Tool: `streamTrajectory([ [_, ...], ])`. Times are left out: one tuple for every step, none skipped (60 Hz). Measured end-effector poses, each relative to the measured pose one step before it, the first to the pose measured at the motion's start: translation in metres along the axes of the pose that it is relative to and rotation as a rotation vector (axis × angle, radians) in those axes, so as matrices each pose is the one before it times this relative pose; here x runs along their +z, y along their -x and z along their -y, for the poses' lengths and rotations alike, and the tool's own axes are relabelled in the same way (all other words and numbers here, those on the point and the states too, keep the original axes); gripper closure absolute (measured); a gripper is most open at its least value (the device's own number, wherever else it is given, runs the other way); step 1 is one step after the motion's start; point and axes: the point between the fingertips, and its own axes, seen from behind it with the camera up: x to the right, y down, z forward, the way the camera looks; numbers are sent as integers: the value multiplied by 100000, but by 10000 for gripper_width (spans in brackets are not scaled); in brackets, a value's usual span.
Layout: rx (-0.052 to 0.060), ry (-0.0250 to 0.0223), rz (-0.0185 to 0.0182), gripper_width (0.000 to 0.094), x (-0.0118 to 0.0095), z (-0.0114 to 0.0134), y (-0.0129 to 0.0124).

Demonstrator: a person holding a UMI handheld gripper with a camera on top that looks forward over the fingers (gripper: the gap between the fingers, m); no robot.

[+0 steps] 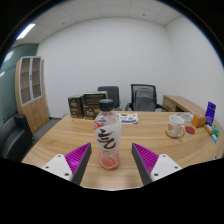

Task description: Pour water

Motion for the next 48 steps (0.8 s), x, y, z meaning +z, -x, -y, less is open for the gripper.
streamTrajectory([
  [-109, -588, -259, 99, 665, 64, 115],
  [-84, -425, -111, 106, 630, -15, 171],
  [23, -398, 1, 111, 612, 9, 184],
  [92, -457, 75, 118, 585, 66, 158],
  [188, -436, 84, 131, 655, 71, 111],
  [257, -217, 52, 148, 520, -16, 193],
  [239, -150, -12, 169, 361, -199, -14],
  [220, -53, -100, 188, 441, -93, 58],
  [229, -146, -202, 208, 433, -62, 67],
  [128, -139, -65, 230, 368, -64, 35],
  [106, -248, -129, 258, 319, -44, 20],
  [17, -306, -158, 291, 282, -25, -20],
  [-115, -390, -245, 335, 249, -3, -44],
  [-239, -525, -241, 386, 154, 74, -86],
  [-230, -771, -573, 432, 89, 118, -177],
  [-100, -944, -324, 436, 86, 110, -68],
  [-115, -919, -240, 437, 68, 84, -56],
  [-99, -440, 224, 453, 119, 77, 50],
  [-152, -496, 467, 472, 17, 45, 75],
  [-178, -437, 382, 486, 24, 48, 49],
  [-179, -298, 237, 512, 43, 24, 20],
  [-255, -24, 111, 534, 14, -46, 9],
  [-18, -114, 55, 547, -12, -10, -4],
  [119, -215, 171, 558, -22, 17, 18],
  [141, 74, 223, 571, -1, -19, 55],
  [-213, -361, 127, 586, -33, -32, -34],
  [-136, 74, 170, 593, 24, -22, -11],
  [88, -259, 210, 611, 40, 9, -23],
  [-111, 16, 22, 616, 16, -5, -24],
  [-60, -53, -98, 617, 2, 10, 0],
  [-69, 200, 150, 617, -19, -6, 17],
  [67, 201, 350, 616, -35, 2, 42],
  [300, 36, 508, 616, -39, 41, 80],
  [542, -49, 612, 616, -58, 85, 97],
  [768, -80, 524, 616, -85, 177, 63],
  [926, -167, 449, 616, -78, 273, 8],
  [922, -54, 419, 616, -94, 344, -33],
  [913, -80, 523, 616, -83, 429, -38],
  [1137, 234, 489, 616, 42, 690, 44],
  [1832, -455, 922, 616, -137, 596, -51],
  [2334, -585, 1319, 616, -87, 610, -93],
  [2360, -424, 1140, 617, -124, 709, 21],
  [2536, -459, 1015, 617, -119, 717, 17],
  [2776, -498, 871, 616, -74, 748, -32],
  [3204, -492, 916, 617, -26, 758, -40],
  [3460, -521, 1227, 617, -51, 834, 48],
  [3362, -626, 1407, 618, -83, 879, 284],
  [3811, -711, 1652, 618, -50, 948, 71],
])
